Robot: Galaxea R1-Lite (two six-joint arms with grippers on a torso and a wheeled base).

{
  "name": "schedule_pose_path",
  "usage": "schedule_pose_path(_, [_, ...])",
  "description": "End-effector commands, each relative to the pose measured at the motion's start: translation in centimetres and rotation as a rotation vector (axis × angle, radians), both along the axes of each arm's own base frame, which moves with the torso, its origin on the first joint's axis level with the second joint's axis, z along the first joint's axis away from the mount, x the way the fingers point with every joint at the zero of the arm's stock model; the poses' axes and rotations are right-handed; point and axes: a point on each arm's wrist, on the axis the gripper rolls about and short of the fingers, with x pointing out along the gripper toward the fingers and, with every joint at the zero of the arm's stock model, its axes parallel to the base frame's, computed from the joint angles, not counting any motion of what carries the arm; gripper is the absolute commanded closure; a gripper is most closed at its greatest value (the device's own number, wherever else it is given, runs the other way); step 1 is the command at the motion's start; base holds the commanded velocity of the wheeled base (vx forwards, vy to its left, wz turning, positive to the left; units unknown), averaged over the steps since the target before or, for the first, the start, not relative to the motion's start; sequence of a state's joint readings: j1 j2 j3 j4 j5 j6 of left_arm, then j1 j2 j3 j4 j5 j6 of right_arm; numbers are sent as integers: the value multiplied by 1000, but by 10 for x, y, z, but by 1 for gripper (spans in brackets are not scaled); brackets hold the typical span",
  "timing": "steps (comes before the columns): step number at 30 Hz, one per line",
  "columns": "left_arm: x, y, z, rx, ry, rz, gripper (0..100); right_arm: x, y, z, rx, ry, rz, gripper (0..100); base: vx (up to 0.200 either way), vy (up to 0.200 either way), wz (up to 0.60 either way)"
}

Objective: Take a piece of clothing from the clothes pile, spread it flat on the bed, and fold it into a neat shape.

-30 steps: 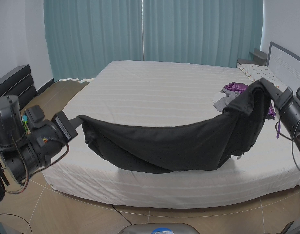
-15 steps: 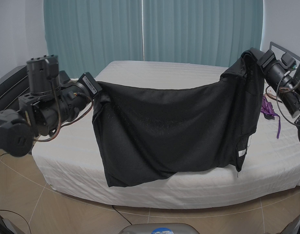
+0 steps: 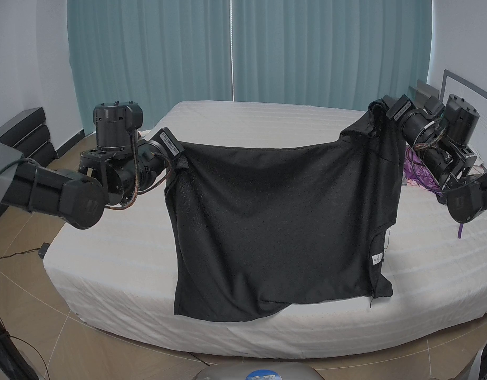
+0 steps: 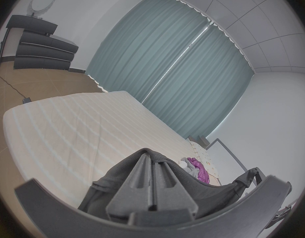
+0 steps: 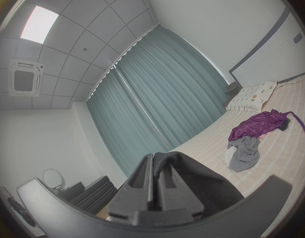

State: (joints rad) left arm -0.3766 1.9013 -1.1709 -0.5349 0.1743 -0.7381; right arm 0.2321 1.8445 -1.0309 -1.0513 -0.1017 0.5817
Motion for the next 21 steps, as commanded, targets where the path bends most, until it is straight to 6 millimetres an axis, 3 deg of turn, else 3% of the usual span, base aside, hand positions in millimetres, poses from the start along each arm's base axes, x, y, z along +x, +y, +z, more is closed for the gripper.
schedule_pose_path(1, [19, -6, -21, 14, 35, 3, 100, 21, 4, -19, -10, 40, -3, 100, 200, 0, 0])
schedule_pose_path(6, [33, -11, -30, 12, 39, -11, 100, 32, 5, -32, -18, 68, -7, 100, 200, 0, 0])
schedule_pose_path(12, [53, -16, -52, 6, 50, -47, 100, 47, 7, -62, -37, 141, -13, 100, 0, 0, 0])
schedule_pose_path(18, [76, -15, -63, 17, 19, -28, 100, 62, 4, -77, -40, 163, -45, 100, 0, 0, 0])
schedule_pose_path(21, [87, -18, -80, 25, 39, -28, 100, 75, 2, -91, -39, 182, -74, 100, 0, 0, 0])
